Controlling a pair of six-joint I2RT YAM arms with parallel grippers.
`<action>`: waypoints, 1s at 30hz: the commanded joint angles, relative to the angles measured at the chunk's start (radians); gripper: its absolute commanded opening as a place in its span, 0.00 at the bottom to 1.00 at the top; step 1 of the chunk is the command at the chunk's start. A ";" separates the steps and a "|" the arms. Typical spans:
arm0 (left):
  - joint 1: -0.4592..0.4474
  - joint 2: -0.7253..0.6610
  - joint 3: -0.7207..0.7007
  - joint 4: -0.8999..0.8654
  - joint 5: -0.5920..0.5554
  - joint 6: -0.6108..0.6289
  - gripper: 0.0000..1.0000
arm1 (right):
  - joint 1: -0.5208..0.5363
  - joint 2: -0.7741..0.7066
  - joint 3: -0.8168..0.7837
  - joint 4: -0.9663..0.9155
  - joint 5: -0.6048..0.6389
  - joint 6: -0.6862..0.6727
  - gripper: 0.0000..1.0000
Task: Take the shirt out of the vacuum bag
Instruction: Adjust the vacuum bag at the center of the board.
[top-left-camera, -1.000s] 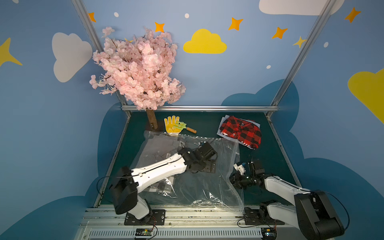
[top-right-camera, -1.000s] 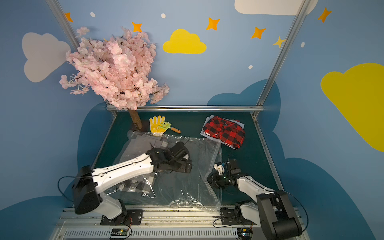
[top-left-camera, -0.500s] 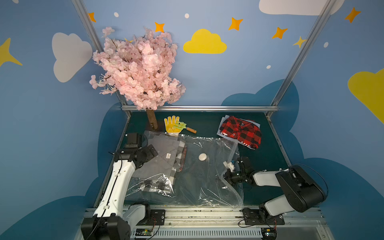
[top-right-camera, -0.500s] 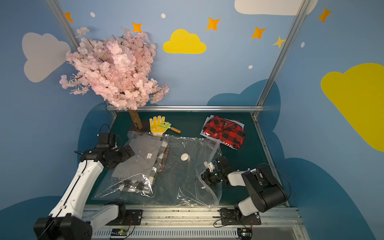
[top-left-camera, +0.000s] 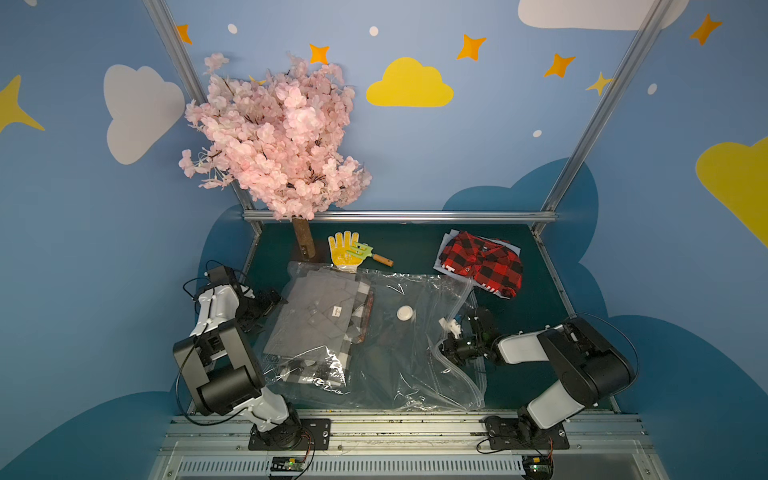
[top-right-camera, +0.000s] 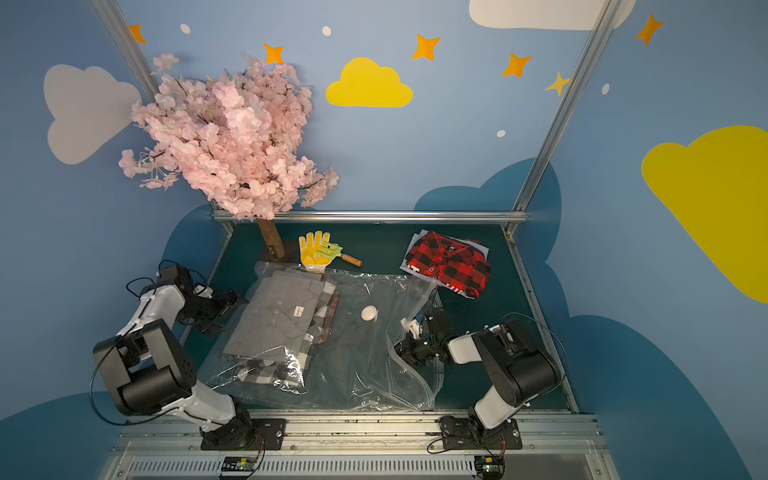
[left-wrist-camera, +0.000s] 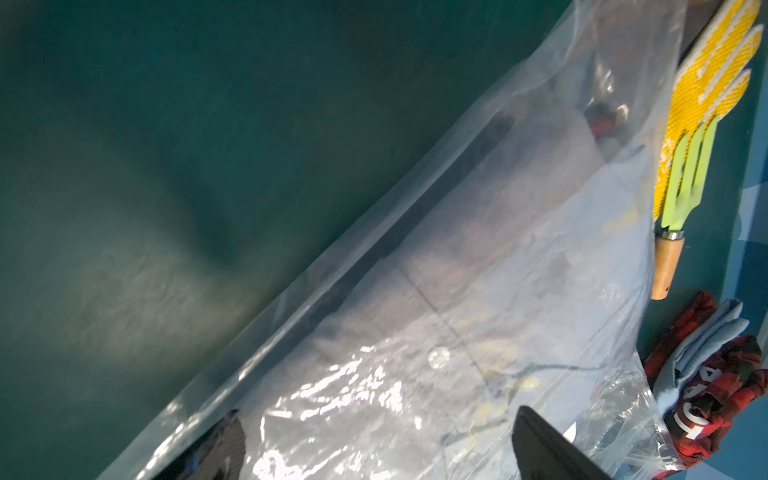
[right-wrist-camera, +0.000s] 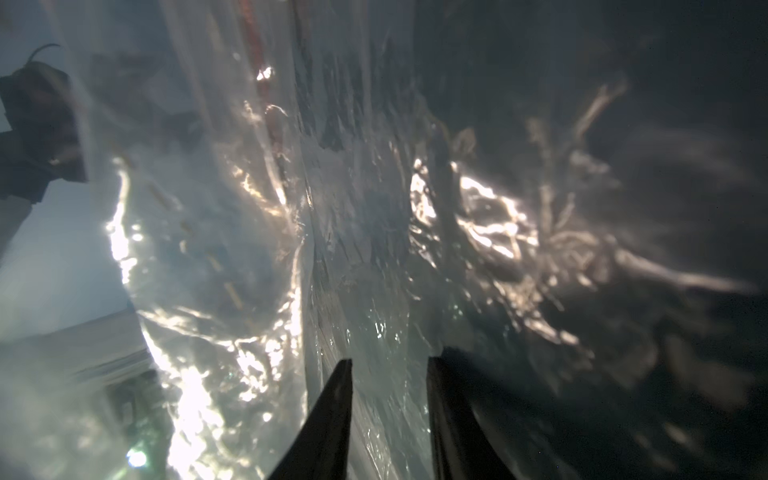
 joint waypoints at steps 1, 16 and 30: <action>0.007 0.044 0.020 0.058 0.048 0.030 1.00 | 0.013 0.035 0.033 -0.050 0.014 -0.037 0.34; 0.029 0.273 0.032 0.251 0.168 0.006 1.00 | 0.068 0.100 0.103 -0.115 0.024 -0.081 0.36; 0.028 0.298 -0.019 0.361 0.368 -0.025 0.50 | 0.120 0.133 0.163 -0.188 0.071 -0.105 0.35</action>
